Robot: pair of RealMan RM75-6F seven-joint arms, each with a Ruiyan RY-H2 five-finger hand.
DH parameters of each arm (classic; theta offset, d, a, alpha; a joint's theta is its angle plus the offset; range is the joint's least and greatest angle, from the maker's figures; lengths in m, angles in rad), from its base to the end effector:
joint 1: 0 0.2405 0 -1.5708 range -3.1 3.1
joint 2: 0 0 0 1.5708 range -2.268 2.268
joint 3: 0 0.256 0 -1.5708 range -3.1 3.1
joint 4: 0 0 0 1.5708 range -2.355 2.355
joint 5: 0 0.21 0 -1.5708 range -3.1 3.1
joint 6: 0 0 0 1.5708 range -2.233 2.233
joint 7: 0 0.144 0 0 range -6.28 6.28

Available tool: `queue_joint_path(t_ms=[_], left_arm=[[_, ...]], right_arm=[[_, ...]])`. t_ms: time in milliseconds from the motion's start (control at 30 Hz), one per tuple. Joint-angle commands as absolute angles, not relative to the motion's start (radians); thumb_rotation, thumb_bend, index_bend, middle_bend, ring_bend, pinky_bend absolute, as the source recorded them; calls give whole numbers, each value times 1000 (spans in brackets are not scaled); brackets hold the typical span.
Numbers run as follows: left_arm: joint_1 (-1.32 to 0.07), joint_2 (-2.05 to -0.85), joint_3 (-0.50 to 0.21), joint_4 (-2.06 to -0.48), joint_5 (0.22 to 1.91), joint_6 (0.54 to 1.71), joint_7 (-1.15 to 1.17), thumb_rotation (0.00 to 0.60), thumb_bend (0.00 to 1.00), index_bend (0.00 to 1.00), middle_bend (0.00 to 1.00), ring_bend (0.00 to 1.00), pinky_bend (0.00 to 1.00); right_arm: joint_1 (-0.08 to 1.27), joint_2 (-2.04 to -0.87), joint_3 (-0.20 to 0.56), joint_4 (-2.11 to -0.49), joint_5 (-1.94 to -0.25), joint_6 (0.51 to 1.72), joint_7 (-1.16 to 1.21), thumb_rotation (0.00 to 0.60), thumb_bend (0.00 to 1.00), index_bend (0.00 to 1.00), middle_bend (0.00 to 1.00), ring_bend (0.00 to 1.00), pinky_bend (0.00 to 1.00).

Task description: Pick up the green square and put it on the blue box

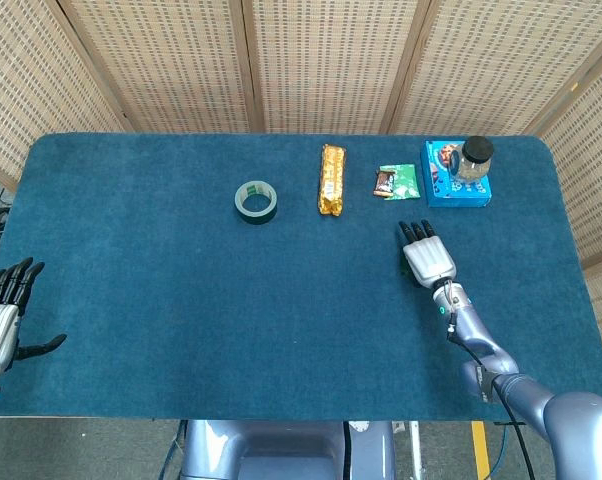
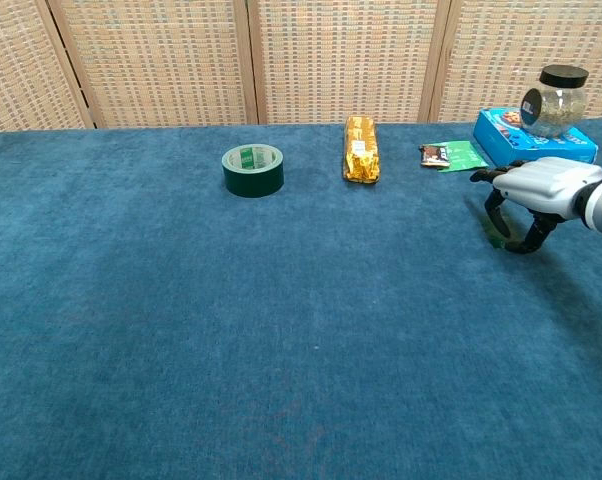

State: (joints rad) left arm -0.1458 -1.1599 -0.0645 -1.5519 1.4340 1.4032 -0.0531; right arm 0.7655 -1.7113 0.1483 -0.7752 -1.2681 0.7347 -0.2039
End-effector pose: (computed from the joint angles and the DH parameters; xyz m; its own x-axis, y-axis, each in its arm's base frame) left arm -0.3197 0.2040 0.1468 0.3550 0.0428 0.9339 0.9346 0.0068 -0.3556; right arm -0.2563 -0.4139 -0.0134 0.7323 -0.2330 0.6399 -0.6805 -0.2874 0.6741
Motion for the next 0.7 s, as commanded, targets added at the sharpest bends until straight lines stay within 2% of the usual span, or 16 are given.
queue_joint_path(t_ms=[33, 700], left_arm=[[-146, -1160, -64, -1552, 1434, 1403, -53, 600, 0, 0, 0, 0, 0], [-147, -1160, -65, -1550, 1430, 1401, -54, 600, 0, 0, 0, 0, 0]], right_arm=[[767, -1708, 151, -781, -1265, 734, -209, 600, 930, 570, 23, 0, 0], [775, -1699, 165, -774, -1248, 736, -218, 600, 989, 602, 38, 0, 0]])
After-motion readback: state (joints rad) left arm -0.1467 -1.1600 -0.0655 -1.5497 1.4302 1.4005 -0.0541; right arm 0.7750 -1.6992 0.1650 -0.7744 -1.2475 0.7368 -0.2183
